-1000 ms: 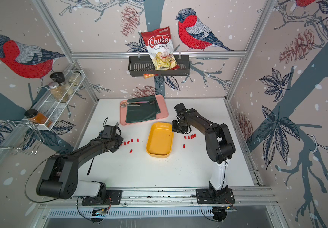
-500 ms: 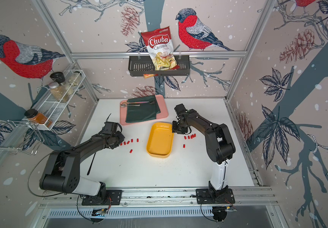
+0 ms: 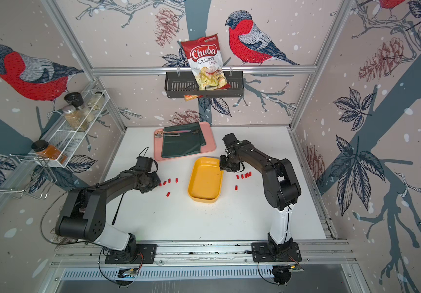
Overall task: Take the screw protection sleeves out of the storage box
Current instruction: Pick up the screw protection sleeve from the center of the board.
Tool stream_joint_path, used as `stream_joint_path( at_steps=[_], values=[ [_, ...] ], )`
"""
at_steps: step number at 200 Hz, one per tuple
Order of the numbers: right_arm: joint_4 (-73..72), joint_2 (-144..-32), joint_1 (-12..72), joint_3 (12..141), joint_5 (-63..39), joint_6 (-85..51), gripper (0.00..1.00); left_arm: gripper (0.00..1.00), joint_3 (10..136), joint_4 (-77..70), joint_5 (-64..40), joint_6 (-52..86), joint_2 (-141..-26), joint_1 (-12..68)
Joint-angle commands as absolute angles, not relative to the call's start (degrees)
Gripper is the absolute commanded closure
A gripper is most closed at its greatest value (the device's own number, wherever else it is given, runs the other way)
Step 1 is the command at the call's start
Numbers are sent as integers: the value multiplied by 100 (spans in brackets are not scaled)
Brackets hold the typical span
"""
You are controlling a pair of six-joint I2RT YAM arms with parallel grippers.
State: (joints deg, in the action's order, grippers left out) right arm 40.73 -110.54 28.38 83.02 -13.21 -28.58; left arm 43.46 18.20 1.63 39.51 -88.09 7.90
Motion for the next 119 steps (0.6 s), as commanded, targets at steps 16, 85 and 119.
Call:
stream_joint_path(
  at_steps=[16, 85, 119],
  values=[
    [4113, -11054, 2857, 8323, -1262, -2883, 59, 76, 4361, 1670, 254, 3893, -8940, 782],
    [4148, -11078, 2872, 8393, -1239, -2872, 59, 95, 4310, 1631, 334, 3818, -9169, 782],
    [4148, -11101, 2887, 8411, -1239, -2879, 59, 100, 4258, 1797, 284, 3737, -9030, 782]
  ],
)
